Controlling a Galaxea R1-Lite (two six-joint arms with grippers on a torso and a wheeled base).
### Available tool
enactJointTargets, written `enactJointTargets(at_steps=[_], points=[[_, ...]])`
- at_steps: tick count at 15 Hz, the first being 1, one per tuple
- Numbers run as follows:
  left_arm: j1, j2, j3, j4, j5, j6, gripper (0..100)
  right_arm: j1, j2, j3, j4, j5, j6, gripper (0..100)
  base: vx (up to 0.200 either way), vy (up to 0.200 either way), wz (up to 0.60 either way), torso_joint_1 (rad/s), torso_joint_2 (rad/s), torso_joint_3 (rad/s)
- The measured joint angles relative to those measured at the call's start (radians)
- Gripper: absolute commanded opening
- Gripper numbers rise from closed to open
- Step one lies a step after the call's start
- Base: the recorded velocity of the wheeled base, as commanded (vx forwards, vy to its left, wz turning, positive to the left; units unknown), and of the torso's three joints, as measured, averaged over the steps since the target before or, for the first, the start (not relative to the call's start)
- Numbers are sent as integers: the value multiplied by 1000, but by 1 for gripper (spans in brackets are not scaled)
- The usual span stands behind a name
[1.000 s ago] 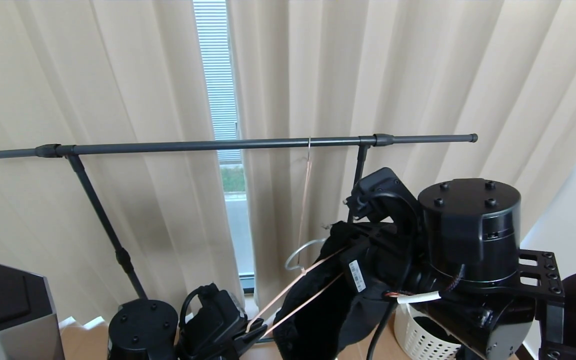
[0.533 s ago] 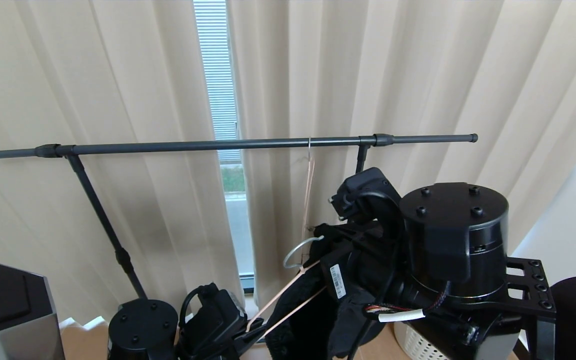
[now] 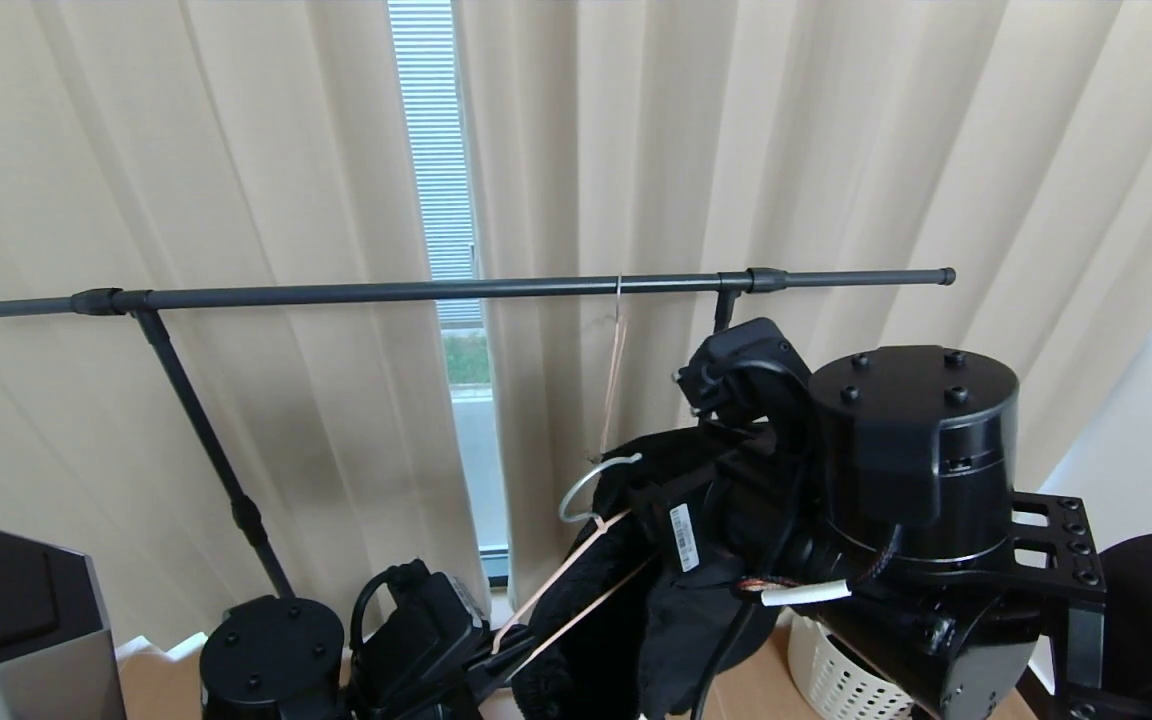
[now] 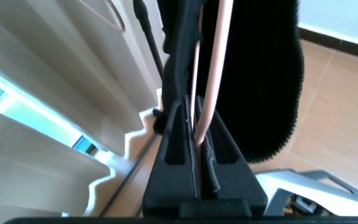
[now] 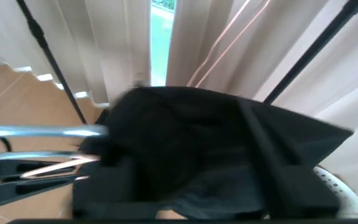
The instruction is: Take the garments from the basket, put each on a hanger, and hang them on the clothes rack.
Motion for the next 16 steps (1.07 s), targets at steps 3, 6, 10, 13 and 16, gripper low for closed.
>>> enactJointTargets(at_steps=[3, 6, 10, 13, 16], points=[[0, 0, 8, -3, 0, 3, 0, -44, -12, -18, 1, -1, -1, 100, 0, 0, 0, 0, 0, 0], [-7, 0, 10, -6, 0, 1, 0, -51, -8, -21, 0, 0, 3, 100, 0, 0, 0, 0, 0, 0], [-10, 0, 9, -21, 1, -1, 0, -29, 5, -19, 0, 1, 4, 100, 0, 0, 0, 0, 0, 0], [-2, 2, 4, -25, 1, -3, 0, -22, 18, -16, -1, 1, 4, 100, 0, 0, 0, 0, 0, 0], [6, 3, 1, -25, 1, -3, 0, -20, 18, -15, -1, -1, 4, 100, 0, 0, 0, 0, 0, 0]])
